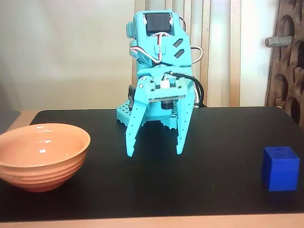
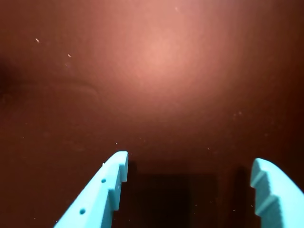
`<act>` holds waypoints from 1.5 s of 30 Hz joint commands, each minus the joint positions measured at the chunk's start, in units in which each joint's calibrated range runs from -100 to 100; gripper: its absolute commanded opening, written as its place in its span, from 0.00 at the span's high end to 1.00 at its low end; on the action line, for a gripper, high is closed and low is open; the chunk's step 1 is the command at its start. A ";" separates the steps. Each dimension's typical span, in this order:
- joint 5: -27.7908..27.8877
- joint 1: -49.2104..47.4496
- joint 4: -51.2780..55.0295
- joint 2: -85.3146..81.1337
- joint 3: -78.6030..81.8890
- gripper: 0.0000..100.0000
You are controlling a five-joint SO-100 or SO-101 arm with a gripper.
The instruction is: Place the blue cube in the orange bowl.
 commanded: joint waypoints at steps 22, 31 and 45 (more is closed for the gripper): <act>-2.74 -0.95 -2.24 38.79 -51.73 0.72; -9.31 -8.77 -3.03 50.38 -61.62 0.72; -14.61 -17.90 -3.64 68.28 -77.05 0.72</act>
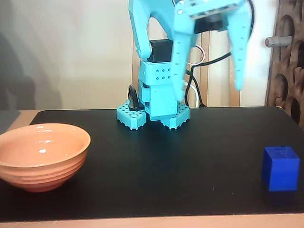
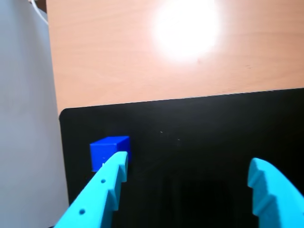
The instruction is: Place the blue cube in the orange bowl.
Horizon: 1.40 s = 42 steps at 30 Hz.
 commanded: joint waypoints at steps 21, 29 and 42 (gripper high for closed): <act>-12.83 -22.28 -16.17 19.81 -8.26 0.72; -14.24 -23.18 -16.60 16.31 -1.73 0.72; -13.77 -19.47 -16.69 16.74 -0.73 0.72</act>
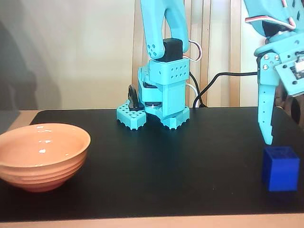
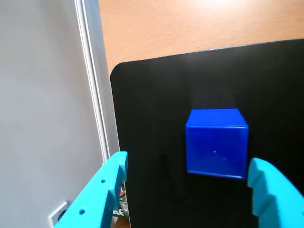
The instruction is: Place the blue cube in the orange bowl.
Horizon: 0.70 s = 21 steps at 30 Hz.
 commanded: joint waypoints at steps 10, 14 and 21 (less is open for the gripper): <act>2.28 5.58 -4.07 -0.24 0.17 0.72; 2.33 5.38 -4.07 1.63 0.17 0.72; 2.33 5.78 -4.07 5.21 0.17 0.72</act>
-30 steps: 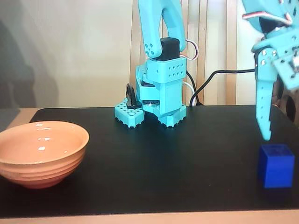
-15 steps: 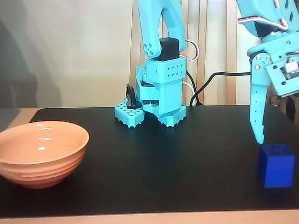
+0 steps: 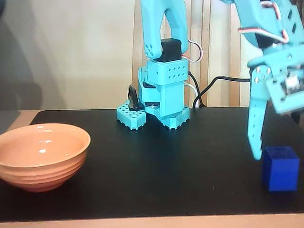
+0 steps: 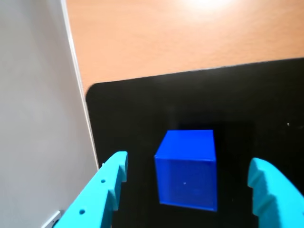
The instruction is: Place the blue cube in the orange bowl.
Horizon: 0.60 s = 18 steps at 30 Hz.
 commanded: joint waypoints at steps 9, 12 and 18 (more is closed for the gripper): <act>0.61 1.35 -1.52 4.46 -0.10 0.72; 0.61 0.15 -1.52 4.46 1.81 0.72; 0.61 -0.85 -1.52 0.28 7.07 0.72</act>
